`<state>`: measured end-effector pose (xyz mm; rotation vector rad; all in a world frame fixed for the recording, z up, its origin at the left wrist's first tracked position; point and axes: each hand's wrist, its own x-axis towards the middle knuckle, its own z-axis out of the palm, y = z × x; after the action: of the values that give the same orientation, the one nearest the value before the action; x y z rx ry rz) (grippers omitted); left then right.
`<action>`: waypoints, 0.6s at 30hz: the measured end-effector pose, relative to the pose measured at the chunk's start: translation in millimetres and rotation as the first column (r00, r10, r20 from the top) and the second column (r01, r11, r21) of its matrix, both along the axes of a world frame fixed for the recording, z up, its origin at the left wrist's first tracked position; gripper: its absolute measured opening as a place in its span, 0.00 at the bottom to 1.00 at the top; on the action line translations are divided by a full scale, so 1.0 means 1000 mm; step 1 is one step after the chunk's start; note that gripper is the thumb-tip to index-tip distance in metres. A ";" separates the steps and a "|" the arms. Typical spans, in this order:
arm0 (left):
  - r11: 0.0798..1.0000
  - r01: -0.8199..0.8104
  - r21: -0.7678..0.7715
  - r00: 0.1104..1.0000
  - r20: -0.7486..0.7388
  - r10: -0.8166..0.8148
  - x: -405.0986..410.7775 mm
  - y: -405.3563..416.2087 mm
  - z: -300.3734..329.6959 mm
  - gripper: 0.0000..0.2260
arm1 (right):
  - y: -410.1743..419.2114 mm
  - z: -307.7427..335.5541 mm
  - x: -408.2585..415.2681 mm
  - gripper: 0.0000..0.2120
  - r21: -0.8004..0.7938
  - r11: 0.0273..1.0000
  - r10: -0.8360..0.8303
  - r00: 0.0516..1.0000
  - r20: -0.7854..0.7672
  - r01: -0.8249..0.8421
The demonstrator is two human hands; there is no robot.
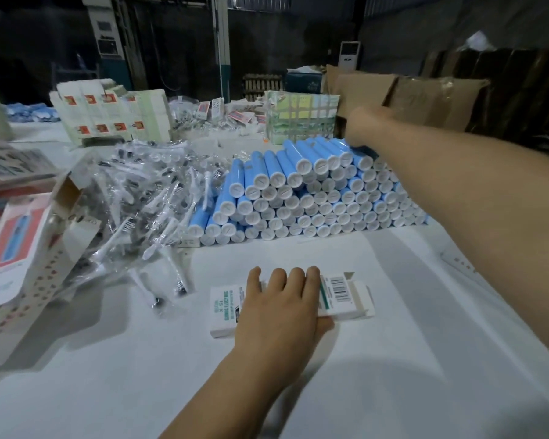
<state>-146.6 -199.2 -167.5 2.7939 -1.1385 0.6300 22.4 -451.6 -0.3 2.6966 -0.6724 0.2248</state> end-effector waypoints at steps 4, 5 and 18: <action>1.000 0.017 0.015 0.997 -0.079 -0.016 0.002 0.000 -0.003 0.30 | 0.000 0.006 -0.010 0.04 0.027 0.999 0.016 1.000 0.009 -0.016; 1.000 0.024 0.013 0.997 -0.067 -0.024 0.003 0.000 -0.005 0.30 | 0.001 0.006 -0.014 0.04 0.059 0.998 0.026 0.999 0.034 -0.028; 0.974 -0.181 -0.137 0.979 -0.115 0.166 0.007 0.011 0.004 0.30 | 0.039 -0.061 -0.168 0.44 0.567 0.229 -0.344 0.479 0.808 -0.791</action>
<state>-139.6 -187.8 -163.5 2.7820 -0.8005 0.5508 -146.0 -413.0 -60.9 3.7911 -0.5812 2.1349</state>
